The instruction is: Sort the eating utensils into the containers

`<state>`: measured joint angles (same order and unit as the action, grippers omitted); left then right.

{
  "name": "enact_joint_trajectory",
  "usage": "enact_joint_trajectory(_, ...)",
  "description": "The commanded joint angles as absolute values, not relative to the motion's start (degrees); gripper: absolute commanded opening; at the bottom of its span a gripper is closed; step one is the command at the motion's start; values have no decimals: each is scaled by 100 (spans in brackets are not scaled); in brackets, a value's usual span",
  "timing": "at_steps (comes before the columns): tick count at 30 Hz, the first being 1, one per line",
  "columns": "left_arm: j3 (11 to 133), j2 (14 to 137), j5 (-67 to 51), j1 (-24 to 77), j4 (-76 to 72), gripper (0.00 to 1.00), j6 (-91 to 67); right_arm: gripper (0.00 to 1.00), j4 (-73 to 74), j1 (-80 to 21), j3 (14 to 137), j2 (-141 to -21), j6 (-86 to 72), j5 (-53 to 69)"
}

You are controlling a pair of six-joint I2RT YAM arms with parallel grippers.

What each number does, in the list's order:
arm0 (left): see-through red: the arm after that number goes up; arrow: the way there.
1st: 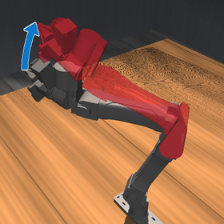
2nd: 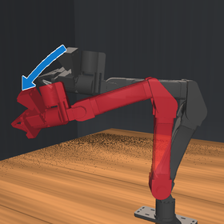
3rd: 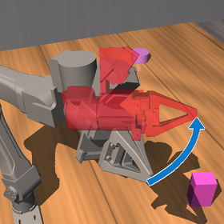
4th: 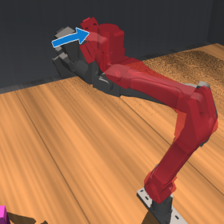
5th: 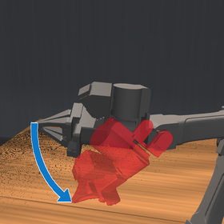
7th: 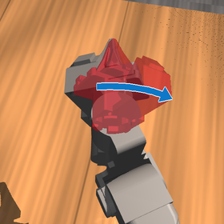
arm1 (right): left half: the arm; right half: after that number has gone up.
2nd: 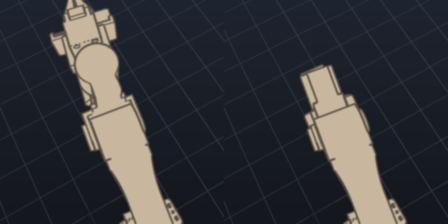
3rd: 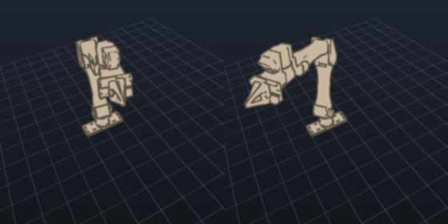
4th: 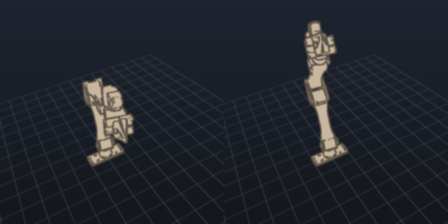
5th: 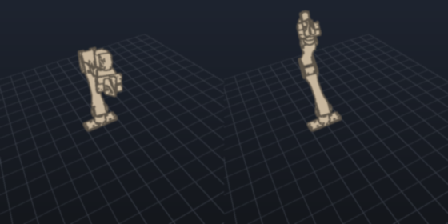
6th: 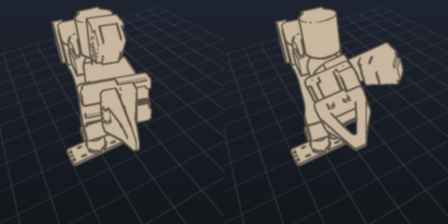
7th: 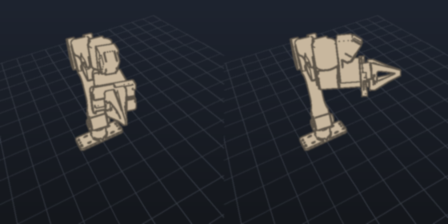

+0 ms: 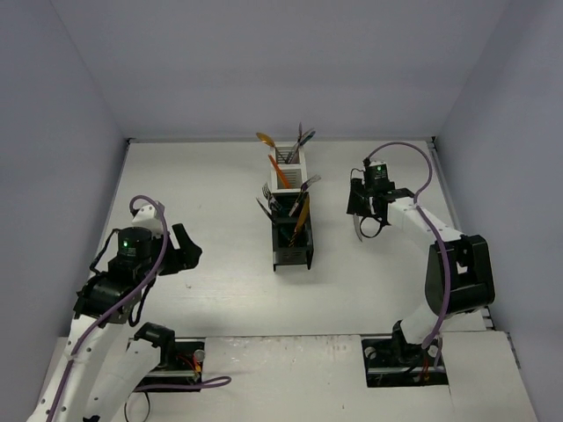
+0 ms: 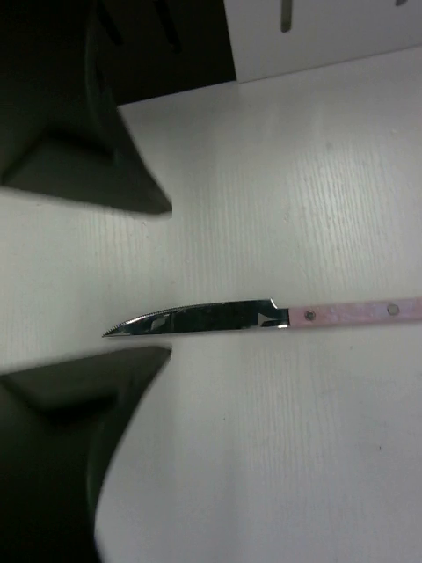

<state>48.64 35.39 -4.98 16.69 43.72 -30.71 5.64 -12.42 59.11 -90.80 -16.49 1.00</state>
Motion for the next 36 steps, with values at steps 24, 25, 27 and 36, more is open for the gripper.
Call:
enact_joint_trajectory(24,4931,3472,-659,1619,4228,67,-3116,10,569,-746,5482,-9723,-2015,25)
enact_joint_trajectory(25,4931,3472,-659,1617,4228,67,-3106,10,571,-691,5513,-9758,-1994,-12)
enact_joint_trajectory(27,4931,3482,-657,1617,4236,67,-3092,10,571,-553,5637,-9871,-1930,-253)
enact_joint_trajectory(36,4909,3579,-622,1617,4227,67,-3013,11,563,-27,6738,-10736,-1637,-574)
